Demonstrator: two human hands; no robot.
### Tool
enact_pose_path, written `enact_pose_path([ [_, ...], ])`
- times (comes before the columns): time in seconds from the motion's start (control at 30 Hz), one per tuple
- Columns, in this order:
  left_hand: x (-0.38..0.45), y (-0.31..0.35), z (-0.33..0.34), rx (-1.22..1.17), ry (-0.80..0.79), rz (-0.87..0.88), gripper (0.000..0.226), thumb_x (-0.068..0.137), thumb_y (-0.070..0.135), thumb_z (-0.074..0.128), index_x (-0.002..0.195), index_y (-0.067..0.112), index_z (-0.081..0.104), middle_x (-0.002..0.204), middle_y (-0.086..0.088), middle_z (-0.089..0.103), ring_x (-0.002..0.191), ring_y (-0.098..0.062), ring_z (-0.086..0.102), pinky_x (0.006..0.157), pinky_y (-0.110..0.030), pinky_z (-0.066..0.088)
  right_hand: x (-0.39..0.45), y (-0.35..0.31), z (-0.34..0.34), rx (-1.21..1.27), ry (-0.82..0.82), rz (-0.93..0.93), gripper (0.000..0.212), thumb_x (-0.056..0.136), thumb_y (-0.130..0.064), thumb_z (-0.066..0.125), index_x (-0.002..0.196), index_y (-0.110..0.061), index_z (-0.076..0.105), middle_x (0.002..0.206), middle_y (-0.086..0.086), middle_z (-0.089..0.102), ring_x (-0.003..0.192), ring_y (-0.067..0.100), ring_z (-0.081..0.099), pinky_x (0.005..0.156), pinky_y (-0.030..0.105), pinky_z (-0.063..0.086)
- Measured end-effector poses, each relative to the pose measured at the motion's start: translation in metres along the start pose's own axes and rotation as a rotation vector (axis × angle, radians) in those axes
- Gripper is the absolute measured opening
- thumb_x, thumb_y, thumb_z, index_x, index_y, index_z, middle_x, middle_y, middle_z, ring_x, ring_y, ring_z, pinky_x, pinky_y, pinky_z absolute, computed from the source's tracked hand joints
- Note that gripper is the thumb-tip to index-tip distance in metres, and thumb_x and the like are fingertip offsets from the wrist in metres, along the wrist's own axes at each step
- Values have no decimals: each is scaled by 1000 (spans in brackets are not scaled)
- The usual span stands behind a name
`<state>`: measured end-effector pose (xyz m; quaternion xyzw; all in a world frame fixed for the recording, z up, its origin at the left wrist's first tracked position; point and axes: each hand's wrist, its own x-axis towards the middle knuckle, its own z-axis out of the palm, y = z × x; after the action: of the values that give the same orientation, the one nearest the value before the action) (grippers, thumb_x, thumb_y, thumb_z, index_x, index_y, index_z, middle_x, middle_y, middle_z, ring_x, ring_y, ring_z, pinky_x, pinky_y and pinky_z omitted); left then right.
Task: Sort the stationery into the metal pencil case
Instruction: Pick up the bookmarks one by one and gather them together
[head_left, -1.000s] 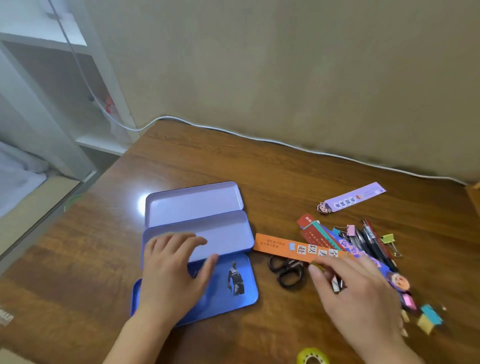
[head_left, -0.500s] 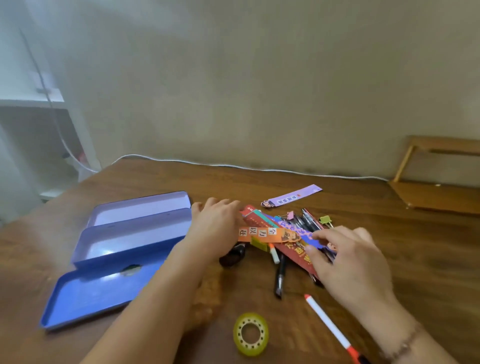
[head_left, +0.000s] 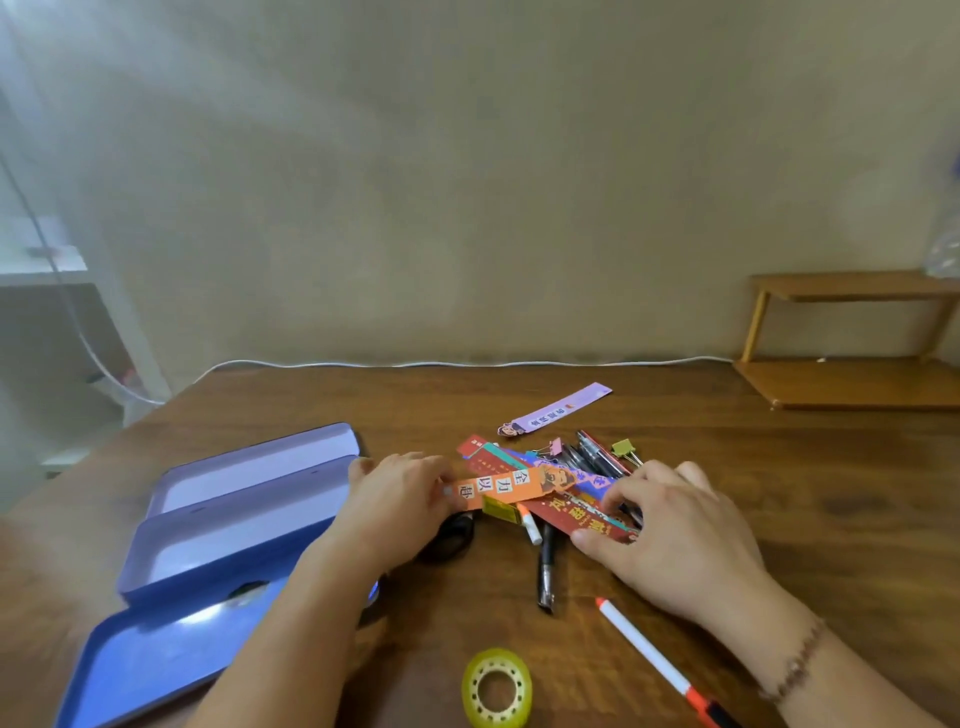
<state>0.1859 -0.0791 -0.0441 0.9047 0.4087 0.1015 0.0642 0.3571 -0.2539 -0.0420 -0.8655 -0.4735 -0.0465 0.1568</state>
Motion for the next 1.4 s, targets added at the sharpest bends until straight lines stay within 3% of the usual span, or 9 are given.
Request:
enact_pose_path([
  [0.17, 3, -5, -1, -242, 63, 5, 4, 93, 34, 62, 92, 30, 62, 98, 9, 69, 91, -13, 61, 83, -37, 51, 3, 1, 4, 16, 14, 0, 43, 70, -73, 58, 98, -40, 58, 108, -19, 54, 103, 10, 41, 74, 29, 38],
  [0.33, 0, -1, -6, -475, 171, -31, 21, 94, 29, 61, 74, 27, 57, 74, 8, 62, 64, -10, 56, 53, -21, 38, 6, 4, 8, 74, 38, 16, 33, 72, -65, 65, 88, -37, 57, 99, -19, 56, 98, 9, 42, 69, 28, 38],
  [0.53, -1, 10, -9, -1127, 114, -181, 13, 103, 25, 47, 104, 16, 57, 69, -3, 70, 52, -21, 63, 50, -32, 49, 12, 13, 7, 315, 50, 131, 20, 76, -48, 73, 72, -34, 59, 79, -20, 52, 91, 10, 53, 61, 27, 43],
  [0.73, -2, 5, -18, -1789, -215, -275, 30, 101, 14, 40, 125, 11, 58, 74, -6, 59, 58, -18, 54, 62, -34, 45, 21, 27, -16, 650, 151, 258, 17, 84, -41, 68, 86, -25, 68, 89, -3, 69, 80, 7, 62, 53, 22, 48],
  [0.9, -1, 4, -15, -1857, -303, -385, 34, 103, 24, 41, 125, 9, 62, 76, -4, 58, 59, -15, 51, 57, -30, 51, 21, 30, -11, 579, -38, 324, 20, 79, -47, 71, 88, -29, 70, 89, -6, 68, 79, 8, 62, 51, 23, 51],
  [1.03, -4, 7, -17, -1916, -351, -384, 39, 103, 32, 40, 125, 8, 62, 74, -5, 60, 56, -13, 52, 44, -25, 49, 21, 33, -16, 548, 87, 264, 12, 80, -44, 72, 81, -33, 68, 83, -7, 67, 75, 8, 60, 49, 26, 48],
  [1.17, -11, 21, -19, -2006, -501, -342, 49, 102, 42, 37, 128, 8, 61, 78, -6, 60, 60, -15, 55, 46, -26, 53, 20, 44, -39, 1201, 285, 269, 5, 81, -29, 67, 85, -26, 70, 80, 8, 69, 48, 14, 59, 36, 28, 44],
  [1.27, -20, 34, -21, -2017, -708, -226, 51, 101, 41, 37, 129, 7, 62, 83, -8, 60, 66, -18, 59, 51, -30, 57, 17, 58, -49, 1544, 31, 101, 30, 60, -35, 84, 87, -26, 74, 71, 9, 62, 43, 11, 46, 34, 19, 34],
  [1.4, -30, 44, -21, -1778, -858, -161, 45, 94, 43, 45, 114, 12, 72, 100, -12, 64, 78, -22, 66, 49, -33, 59, 15, 61, -52, 1439, -115, -14, 81, 32, -34, 99, 107, -23, 70, 65, 4, 66, 50, 9, 53, 40, 18, 44],
])
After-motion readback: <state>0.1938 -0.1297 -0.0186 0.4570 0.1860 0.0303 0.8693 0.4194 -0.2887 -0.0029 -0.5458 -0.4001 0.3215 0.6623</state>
